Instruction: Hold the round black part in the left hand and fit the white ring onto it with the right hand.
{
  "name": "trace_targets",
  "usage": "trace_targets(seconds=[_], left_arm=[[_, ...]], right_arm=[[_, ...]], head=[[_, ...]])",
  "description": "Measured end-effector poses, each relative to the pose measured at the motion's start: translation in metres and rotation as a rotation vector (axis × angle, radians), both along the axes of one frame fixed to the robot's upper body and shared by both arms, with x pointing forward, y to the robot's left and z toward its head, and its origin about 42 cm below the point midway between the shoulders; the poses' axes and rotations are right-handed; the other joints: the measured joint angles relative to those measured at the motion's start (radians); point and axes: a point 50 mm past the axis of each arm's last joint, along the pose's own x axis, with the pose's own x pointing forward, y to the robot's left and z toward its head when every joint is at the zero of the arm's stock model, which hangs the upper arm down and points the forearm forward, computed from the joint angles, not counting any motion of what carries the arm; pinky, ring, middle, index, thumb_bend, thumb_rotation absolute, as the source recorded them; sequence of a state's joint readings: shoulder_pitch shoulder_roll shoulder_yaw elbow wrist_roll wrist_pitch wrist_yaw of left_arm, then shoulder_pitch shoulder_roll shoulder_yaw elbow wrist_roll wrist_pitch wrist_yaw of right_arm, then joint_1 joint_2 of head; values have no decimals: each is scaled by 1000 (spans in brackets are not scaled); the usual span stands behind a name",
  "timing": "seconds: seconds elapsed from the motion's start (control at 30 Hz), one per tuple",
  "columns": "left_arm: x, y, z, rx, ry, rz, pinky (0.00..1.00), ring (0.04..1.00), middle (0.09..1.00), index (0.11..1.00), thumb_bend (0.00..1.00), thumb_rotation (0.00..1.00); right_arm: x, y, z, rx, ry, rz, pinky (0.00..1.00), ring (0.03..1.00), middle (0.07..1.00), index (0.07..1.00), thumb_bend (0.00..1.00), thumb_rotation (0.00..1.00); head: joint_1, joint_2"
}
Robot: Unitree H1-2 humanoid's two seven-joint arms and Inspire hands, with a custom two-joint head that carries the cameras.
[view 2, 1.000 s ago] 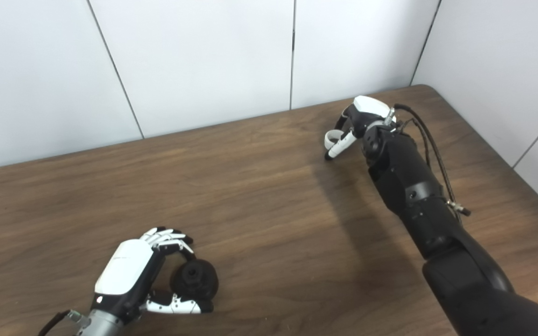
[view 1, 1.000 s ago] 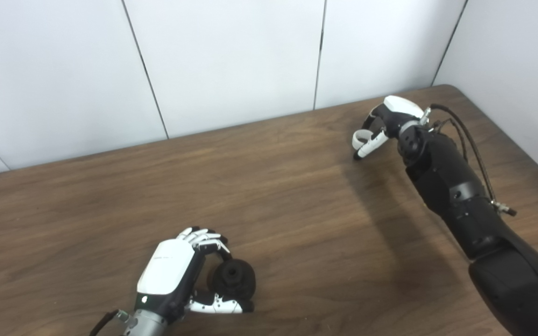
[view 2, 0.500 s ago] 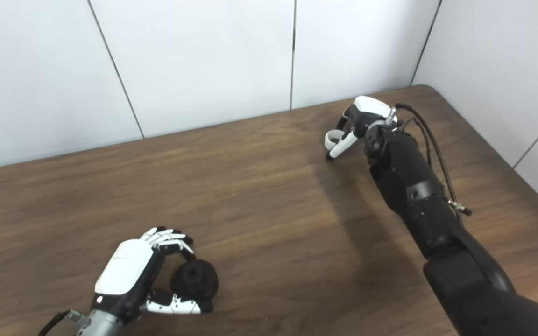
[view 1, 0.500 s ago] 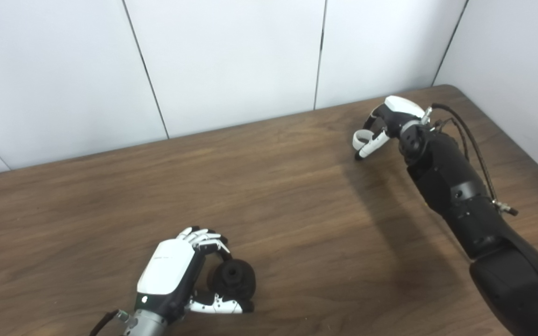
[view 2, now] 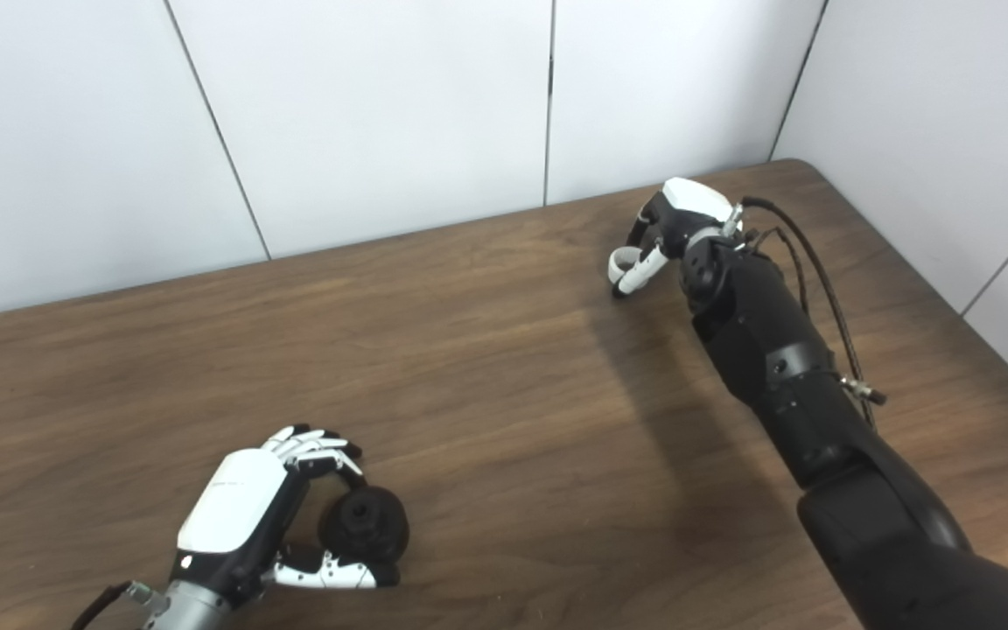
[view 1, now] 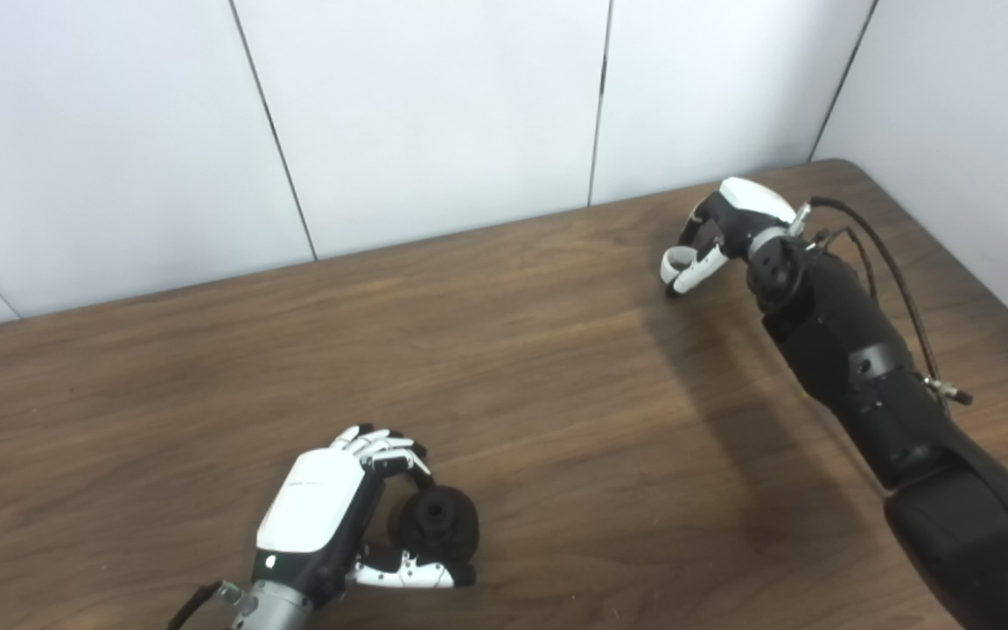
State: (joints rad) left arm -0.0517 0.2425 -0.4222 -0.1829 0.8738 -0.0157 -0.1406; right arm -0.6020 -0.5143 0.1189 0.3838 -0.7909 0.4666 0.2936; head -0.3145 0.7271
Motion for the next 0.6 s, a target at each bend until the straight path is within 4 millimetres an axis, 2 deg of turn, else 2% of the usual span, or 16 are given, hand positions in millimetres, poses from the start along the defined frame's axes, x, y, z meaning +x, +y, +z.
trace_targets(seconds=[0.2,0.37,0.47,0.6], left_arm=[[0,0,0,0,1,-1,923,842,757,484,523,52],[0,0,1,1,1,-1,929,843,757,484,523,52],[0,0,1,2,2,1,924,843,758,484,523,52],[0,0,1,5,1,4,927,844,759,484,523,53]], right_arm=[[-3,-2,-1,-6,-5,4,955,958,846,485,524,133],[-15,-2,1,-23,-24,39,969,968,848,487,523,133],[-27,8,7,-30,-35,103,988,971,847,487,523,134],[-39,35,37,-36,-127,218,1000,973,846,486,524,135]], head=[[12,3],[25,8],[34,11],[57,12]])
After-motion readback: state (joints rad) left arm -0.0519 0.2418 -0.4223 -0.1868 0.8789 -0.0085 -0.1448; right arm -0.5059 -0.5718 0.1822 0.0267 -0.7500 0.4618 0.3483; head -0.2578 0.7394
